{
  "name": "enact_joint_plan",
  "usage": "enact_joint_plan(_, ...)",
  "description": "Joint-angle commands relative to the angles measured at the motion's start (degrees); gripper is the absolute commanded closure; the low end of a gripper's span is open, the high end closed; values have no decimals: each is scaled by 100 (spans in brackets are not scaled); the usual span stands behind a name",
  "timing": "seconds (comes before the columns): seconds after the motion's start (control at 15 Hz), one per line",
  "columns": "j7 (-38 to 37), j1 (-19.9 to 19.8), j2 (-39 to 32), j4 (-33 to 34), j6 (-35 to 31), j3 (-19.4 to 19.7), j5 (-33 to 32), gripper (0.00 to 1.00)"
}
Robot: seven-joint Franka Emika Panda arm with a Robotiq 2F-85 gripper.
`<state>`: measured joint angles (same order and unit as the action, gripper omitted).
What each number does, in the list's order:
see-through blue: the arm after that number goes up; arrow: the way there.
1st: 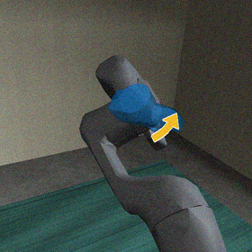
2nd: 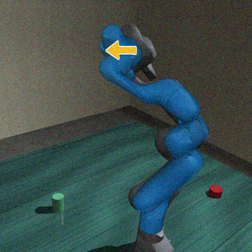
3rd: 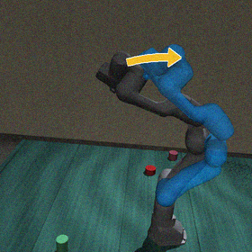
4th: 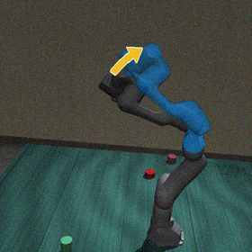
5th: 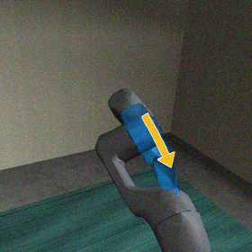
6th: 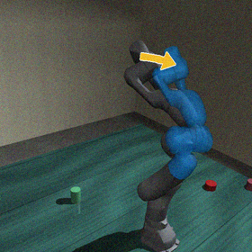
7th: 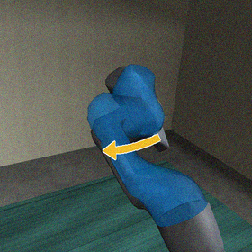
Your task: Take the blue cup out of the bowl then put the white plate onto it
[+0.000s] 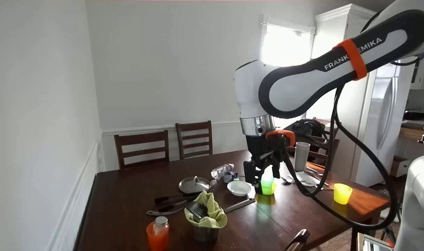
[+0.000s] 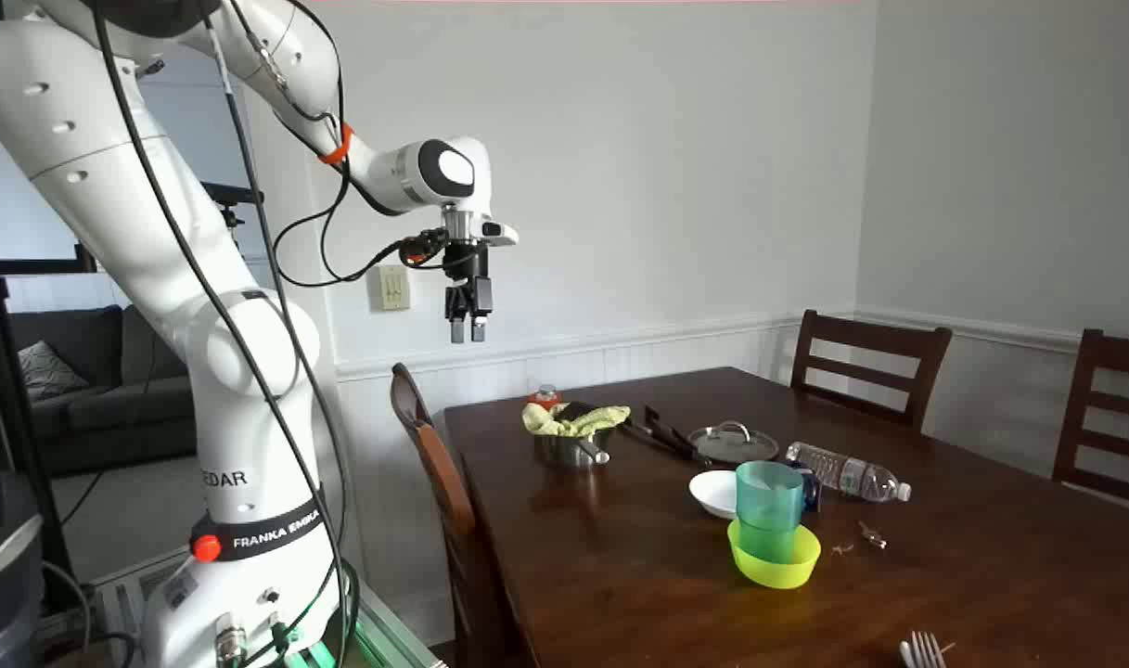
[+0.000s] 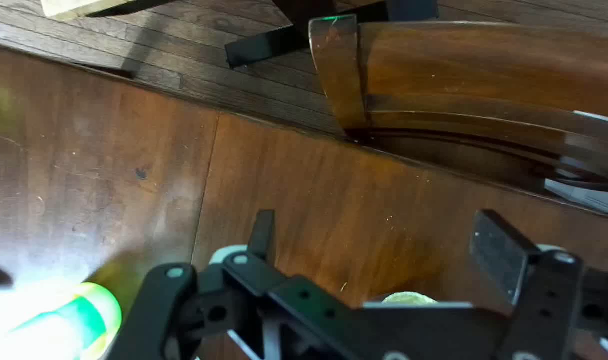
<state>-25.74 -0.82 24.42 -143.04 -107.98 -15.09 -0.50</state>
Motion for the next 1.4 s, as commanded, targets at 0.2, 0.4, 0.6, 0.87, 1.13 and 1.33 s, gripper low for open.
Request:
enact_joint_plan(0.2, -50, 148, -18, 6, 8, 139, -56, 0)
enact_joint_plan(0.4, -50, 148, -18, 6, 8, 139, -56, 0)
enact_joint_plan(0.6, -197, -182, -78, 0, -82, 503, -68, 0)
enact_joint_plan(0.87, -275, -680, -51, -72, -479, 1134, -54, 0)
enact_joint_plan(1.13, -442, -1217, -108, -188, -1269, 1579, -141, 0)
enact_joint_plan(1.33, -498, -1534, -231, -342, -1841, 1799, -182, 0)
